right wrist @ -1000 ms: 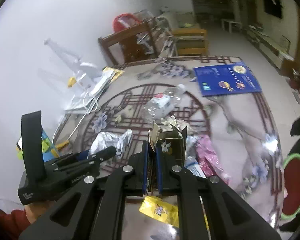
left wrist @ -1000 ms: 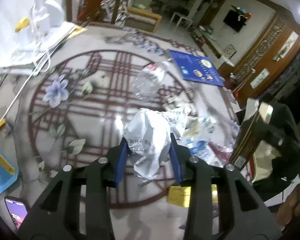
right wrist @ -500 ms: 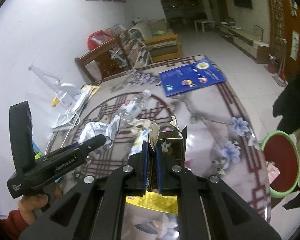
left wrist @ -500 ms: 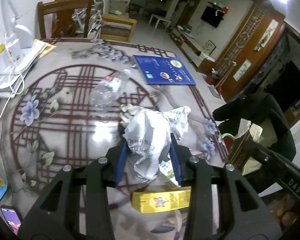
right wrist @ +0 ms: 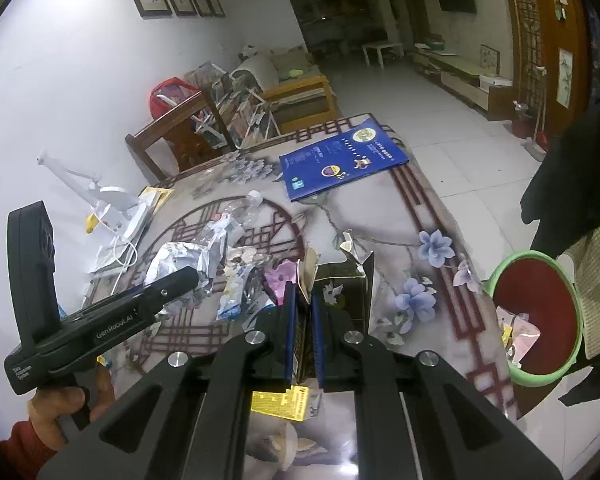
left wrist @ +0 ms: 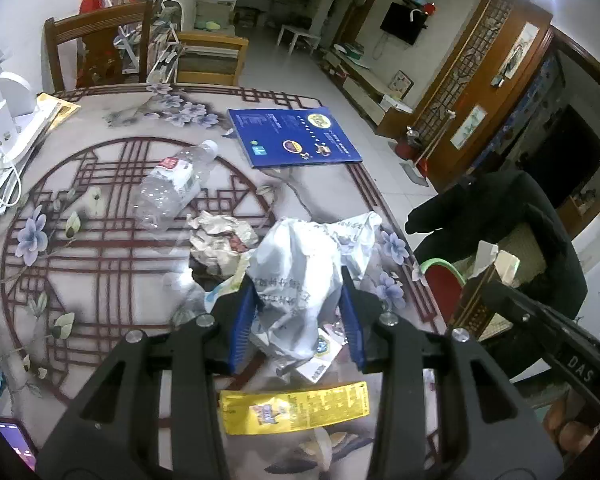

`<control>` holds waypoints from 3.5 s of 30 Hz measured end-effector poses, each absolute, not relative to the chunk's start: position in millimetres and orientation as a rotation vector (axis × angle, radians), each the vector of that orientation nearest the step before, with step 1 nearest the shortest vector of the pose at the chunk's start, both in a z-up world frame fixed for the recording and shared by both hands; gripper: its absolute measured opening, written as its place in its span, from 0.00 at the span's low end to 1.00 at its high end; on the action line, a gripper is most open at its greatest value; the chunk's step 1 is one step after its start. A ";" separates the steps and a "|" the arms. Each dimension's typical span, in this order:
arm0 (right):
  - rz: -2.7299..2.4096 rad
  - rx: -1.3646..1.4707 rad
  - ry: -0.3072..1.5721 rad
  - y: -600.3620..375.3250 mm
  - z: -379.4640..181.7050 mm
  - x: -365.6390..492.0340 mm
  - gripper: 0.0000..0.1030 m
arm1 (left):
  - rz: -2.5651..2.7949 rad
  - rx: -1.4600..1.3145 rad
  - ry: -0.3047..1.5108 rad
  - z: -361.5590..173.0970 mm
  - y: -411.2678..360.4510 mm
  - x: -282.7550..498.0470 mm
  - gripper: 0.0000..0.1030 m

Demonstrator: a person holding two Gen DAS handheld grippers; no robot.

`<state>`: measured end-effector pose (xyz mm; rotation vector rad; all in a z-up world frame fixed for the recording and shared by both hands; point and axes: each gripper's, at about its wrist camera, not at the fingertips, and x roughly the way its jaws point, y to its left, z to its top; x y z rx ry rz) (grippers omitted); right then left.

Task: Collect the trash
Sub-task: 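Carry the plastic bag and gold box over the red bin with both tools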

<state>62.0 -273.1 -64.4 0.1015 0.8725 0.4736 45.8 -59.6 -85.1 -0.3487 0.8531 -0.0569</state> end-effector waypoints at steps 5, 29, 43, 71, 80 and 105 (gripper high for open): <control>0.466 0.109 0.870 -284.2 -64.6 67.1 0.08 | -0.062 -0.343 0.858 -85.3 -71.1 51.2 0.37; 0.453 0.138 0.891 -338.5 -73.7 93.6 0.08 | -0.082 -0.310 0.888 -90.3 -128.3 80.1 0.37; 0.426 0.155 0.904 -383.4 -80.4 110.1 0.08 | -0.101 -0.288 0.893 -88.8 -173.7 100.8 0.37; 0.346 0.211 0.907 -488.0 -83.2 125.0 0.08 | -0.158 -0.222 0.901 -83.7 -269.2 135.0 0.37; 0.346 0.220 0.905 -495.9 -84.8 131.3 0.08 | -0.139 -0.212 0.908 -87.1 -272.6 141.7 0.37; 0.265 0.261 0.879 -537.9 -85.8 146.6 0.08 | -0.200 -0.199 0.935 -91.0 -307.7 163.5 0.37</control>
